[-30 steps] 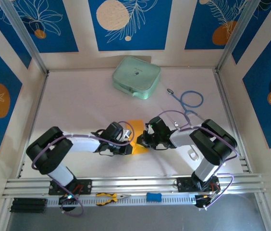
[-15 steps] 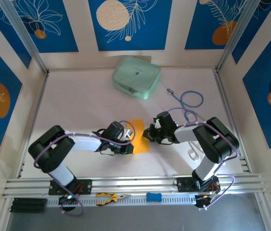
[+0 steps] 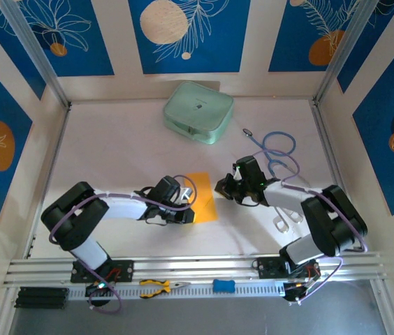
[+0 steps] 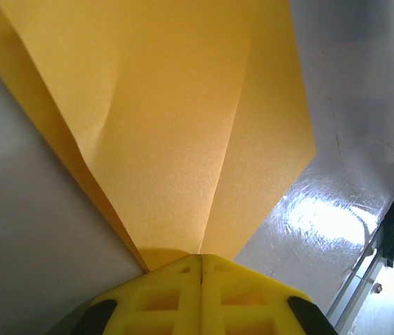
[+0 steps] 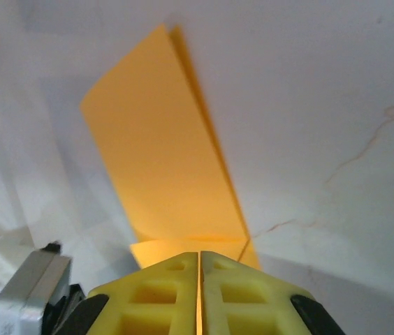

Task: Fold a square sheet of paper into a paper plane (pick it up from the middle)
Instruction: Fold the triangle a second time at the center of the table, then turn over the paper at the center of the table.

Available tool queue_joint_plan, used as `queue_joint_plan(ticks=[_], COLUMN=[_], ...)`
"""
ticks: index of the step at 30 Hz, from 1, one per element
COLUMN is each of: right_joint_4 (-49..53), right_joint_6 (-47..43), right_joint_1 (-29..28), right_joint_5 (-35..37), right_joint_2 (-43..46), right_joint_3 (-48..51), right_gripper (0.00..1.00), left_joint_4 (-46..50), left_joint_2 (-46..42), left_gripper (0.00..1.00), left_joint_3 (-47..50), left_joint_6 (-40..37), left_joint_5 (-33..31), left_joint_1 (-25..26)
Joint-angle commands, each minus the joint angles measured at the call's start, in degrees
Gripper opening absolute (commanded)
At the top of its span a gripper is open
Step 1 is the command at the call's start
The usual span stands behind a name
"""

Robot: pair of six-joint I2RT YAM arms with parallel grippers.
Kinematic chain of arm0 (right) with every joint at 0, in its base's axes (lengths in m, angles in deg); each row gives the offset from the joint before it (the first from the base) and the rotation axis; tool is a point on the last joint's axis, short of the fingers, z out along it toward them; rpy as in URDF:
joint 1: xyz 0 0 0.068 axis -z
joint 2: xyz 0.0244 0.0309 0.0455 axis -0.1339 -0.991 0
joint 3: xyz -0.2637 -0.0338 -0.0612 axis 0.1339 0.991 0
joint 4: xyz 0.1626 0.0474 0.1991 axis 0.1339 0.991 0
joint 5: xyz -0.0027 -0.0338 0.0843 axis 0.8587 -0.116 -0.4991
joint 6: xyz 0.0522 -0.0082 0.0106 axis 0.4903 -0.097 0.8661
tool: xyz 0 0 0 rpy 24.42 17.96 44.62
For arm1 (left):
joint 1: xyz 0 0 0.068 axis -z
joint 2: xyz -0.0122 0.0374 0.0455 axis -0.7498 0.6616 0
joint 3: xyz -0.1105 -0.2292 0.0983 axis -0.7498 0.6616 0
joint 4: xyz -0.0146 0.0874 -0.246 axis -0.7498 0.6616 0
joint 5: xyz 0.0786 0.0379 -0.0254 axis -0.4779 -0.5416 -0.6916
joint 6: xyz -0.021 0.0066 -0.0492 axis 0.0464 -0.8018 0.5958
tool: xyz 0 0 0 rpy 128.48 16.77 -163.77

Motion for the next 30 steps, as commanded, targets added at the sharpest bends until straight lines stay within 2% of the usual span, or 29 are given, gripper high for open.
queue_joint_plan(ticks=[1, 7, 11, 15, 21, 30], right_joint_4=[3.13, 5.70, 5.98, 6.29, 5.80, 5.36], right_joint_6=[-0.32, 1.15, 3.08, 4.39, 5.59, 5.86], right_joint_1=[-1.40, -5.12, -7.61, -8.69, -10.89, -12.74], right_joint_5=[0.83, 1.71, 3.24, 4.24, 4.64, 4.02], right_joint_2=[4.26, 9.20, 11.77, 12.83, 12.17, 8.57], right_joint_3=[2.55, 6.39, 8.75, 9.73, 9.29, 7.16], right_gripper=[0.12, 0.16, 0.20, 0.23, 0.28, 0.32], left_joint_4=[4.52, 12.55, 17.85, 18.52, 20.12, 19.41], left_joint_2=[-0.96, -7.23, -7.56, -3.33, 1.63, 5.77], left_gripper=[0.02, 0.10, 0.14, 0.13, 0.09, 0.05], left_joint_3=[0.93, -5.06, -9.88, -13.55, -17.05, -15.92], left_joint_6=[-0.49, -1.85, -4.55, -6.50, -9.19, -10.89], left_joint_5=[0.26, -2.16, -4.92, -3.16, -4.04, -5.41], left_joint_1=[-0.20, -0.24, -0.63, -1.61, -2.58, -3.61])
